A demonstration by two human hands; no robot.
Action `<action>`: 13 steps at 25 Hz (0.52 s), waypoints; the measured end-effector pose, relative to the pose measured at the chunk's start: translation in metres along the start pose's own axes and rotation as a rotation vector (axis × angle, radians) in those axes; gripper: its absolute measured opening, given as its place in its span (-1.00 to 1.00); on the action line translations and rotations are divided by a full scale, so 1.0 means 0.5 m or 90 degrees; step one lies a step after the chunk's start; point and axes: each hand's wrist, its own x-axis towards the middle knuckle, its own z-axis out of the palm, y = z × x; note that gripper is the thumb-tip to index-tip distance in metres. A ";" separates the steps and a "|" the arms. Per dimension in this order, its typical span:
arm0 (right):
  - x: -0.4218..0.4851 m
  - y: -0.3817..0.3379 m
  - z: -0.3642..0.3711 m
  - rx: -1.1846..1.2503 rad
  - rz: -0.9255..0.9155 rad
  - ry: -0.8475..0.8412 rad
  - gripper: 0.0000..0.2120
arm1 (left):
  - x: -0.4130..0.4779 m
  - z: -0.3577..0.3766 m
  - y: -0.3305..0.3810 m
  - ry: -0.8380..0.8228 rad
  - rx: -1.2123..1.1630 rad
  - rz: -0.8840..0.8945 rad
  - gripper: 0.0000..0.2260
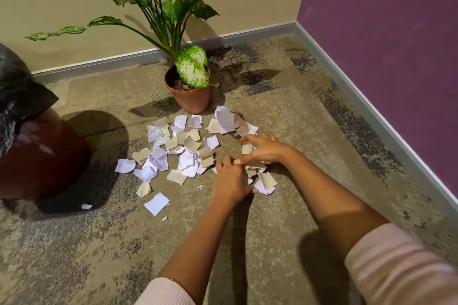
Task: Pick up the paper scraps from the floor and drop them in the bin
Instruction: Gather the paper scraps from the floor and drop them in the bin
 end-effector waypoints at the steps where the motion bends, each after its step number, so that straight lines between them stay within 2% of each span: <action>1: -0.001 0.003 0.002 0.004 0.003 -0.013 -0.31 | -0.002 0.000 -0.002 0.005 0.002 0.007 -0.29; 5: -0.014 0.009 0.017 -0.005 0.024 -0.041 -0.54 | -0.014 0.000 -0.011 0.000 0.022 0.061 -0.32; 10: -0.044 0.022 0.023 -0.061 0.022 -0.050 -0.38 | -0.039 -0.002 0.009 -0.067 0.036 0.045 0.09; 13: -0.054 0.041 0.035 -0.084 0.002 -0.009 -0.39 | -0.051 0.009 0.036 -0.015 0.063 -0.005 0.13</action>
